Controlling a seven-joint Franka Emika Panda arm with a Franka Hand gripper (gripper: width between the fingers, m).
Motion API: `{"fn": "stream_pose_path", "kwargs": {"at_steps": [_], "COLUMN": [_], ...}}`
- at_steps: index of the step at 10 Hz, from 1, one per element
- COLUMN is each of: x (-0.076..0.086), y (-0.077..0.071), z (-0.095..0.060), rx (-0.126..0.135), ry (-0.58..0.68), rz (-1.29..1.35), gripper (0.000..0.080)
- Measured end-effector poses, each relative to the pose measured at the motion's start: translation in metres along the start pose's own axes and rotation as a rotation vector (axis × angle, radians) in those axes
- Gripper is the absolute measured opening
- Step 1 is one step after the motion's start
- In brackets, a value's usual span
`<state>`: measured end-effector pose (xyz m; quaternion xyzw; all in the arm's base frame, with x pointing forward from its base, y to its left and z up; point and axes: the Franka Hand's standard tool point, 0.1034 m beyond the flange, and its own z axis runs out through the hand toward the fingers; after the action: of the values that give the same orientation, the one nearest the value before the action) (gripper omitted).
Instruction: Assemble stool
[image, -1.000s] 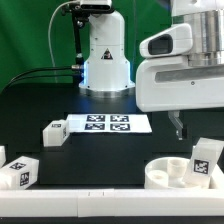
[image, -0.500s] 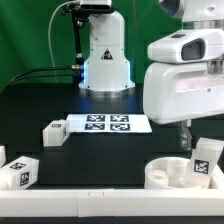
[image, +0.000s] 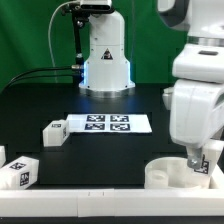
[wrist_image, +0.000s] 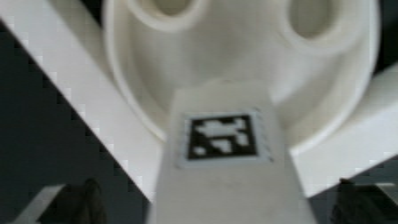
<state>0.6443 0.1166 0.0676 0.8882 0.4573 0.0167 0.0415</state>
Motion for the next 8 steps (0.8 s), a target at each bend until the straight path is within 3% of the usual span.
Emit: {"fn": "stream_pose_path", "kwargs": {"at_steps": [2, 5, 8], "x": [0.000, -0.001, -0.011], "y": [0.000, 0.001, 0.019], "z": [0.000, 0.001, 0.002], "rx": [0.001, 0.002, 0.022], "ry": [0.000, 0.000, 0.025], "rz": [0.030, 0.273, 0.541], "gripper": [0.0392, 0.0335, 0.0335]}}
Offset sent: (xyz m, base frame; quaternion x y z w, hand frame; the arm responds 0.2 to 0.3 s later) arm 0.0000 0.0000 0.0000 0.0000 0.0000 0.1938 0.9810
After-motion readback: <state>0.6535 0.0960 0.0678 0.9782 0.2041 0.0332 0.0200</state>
